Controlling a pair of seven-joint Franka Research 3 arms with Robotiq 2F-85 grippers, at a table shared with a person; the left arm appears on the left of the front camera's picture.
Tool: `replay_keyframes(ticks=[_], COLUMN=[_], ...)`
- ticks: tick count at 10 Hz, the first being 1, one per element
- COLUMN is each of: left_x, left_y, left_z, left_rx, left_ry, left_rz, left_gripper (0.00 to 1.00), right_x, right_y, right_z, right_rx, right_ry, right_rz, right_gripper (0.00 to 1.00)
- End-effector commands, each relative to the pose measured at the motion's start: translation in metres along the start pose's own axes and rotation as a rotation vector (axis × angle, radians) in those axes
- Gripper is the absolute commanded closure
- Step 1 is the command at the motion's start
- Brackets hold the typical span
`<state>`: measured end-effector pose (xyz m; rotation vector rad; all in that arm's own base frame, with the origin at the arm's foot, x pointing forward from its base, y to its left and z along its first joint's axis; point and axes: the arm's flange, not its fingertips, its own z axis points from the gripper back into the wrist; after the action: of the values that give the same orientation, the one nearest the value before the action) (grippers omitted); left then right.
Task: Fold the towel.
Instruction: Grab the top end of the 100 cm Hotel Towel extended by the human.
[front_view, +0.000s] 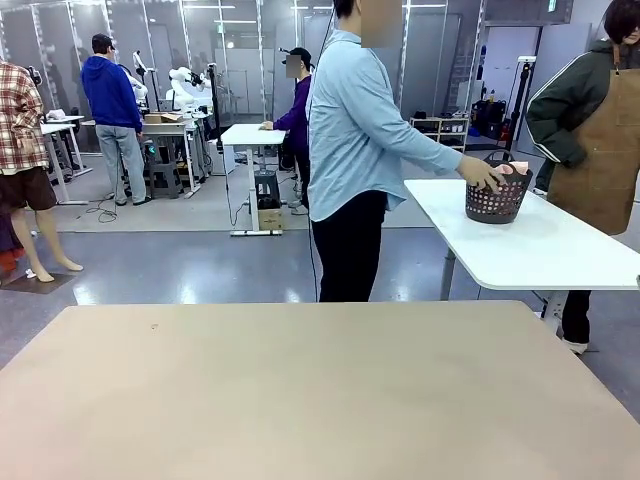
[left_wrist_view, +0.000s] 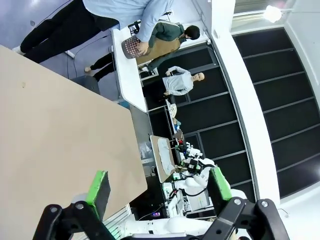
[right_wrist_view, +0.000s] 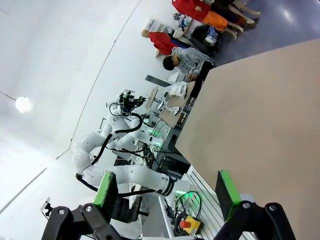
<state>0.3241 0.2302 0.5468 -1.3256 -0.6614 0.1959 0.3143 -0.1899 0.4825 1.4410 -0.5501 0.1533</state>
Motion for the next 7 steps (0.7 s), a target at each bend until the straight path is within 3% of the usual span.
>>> replay_keyframes(ticks=[1, 7], left_x=[0.0021, 0.0021], left_y=[0.0039, 0.0039], left_z=[-0.0034, -0.0034], left_rx=[0.004, 0.004], left_ry=[-0.005, -0.005], left_rz=[0.006, 0.006], left_gripper=[0.00, 0.00], right_x=[0.0012, 0.0012], right_y=[-0.0059, -0.0059], right_z=[-0.0029, -0.0029], right_rx=[-0.003, -0.003], right_ry=[0.004, 0.004], right_rz=[-0.015, -0.015], right_gripper=[0.00, 0.00])
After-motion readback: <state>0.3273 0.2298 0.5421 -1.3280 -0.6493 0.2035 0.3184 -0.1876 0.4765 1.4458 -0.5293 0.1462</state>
